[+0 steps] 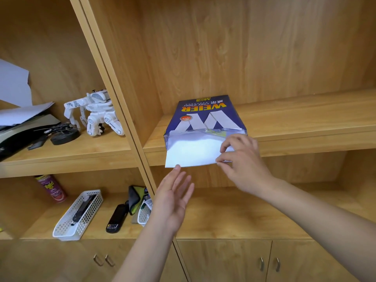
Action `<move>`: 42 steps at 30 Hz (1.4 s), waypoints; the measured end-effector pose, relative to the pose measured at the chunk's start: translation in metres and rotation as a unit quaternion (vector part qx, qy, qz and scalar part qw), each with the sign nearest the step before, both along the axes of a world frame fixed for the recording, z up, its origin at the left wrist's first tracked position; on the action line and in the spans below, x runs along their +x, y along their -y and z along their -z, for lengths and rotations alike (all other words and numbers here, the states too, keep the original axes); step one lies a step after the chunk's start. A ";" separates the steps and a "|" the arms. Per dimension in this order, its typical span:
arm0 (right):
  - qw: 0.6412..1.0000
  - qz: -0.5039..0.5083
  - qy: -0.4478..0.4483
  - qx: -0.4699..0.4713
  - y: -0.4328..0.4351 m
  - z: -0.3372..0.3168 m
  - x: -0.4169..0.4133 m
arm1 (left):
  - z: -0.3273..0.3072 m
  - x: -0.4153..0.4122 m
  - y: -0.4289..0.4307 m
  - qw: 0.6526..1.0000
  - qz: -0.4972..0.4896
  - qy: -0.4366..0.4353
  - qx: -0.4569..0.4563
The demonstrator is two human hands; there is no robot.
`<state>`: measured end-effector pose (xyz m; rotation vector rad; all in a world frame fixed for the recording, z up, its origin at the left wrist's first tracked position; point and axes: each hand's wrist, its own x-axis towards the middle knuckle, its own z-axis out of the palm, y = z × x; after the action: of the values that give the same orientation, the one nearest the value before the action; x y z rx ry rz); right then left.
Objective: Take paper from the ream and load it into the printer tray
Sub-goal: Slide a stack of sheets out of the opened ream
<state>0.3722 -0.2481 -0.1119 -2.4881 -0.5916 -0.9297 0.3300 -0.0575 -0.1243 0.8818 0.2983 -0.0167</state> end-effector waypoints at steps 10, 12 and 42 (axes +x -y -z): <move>0.997 -0.014 0.069 0.012 0.006 0.046 -0.029 | 0.015 -0.001 0.004 0.997 -0.006 -0.033 -0.073; 0.996 -0.018 0.083 0.012 0.007 0.054 -0.032 | 0.021 -0.003 0.002 0.996 -0.010 -0.041 -0.075; 0.688 -0.053 -0.281 0.667 0.015 0.078 -0.087 | 0.111 -0.047 -0.057 0.989 0.135 -0.065 0.004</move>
<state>0.2851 -0.2629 -0.1904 -1.1906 0.1880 -0.2336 0.2833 -0.0003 -0.2352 0.9246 0.2983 -0.3242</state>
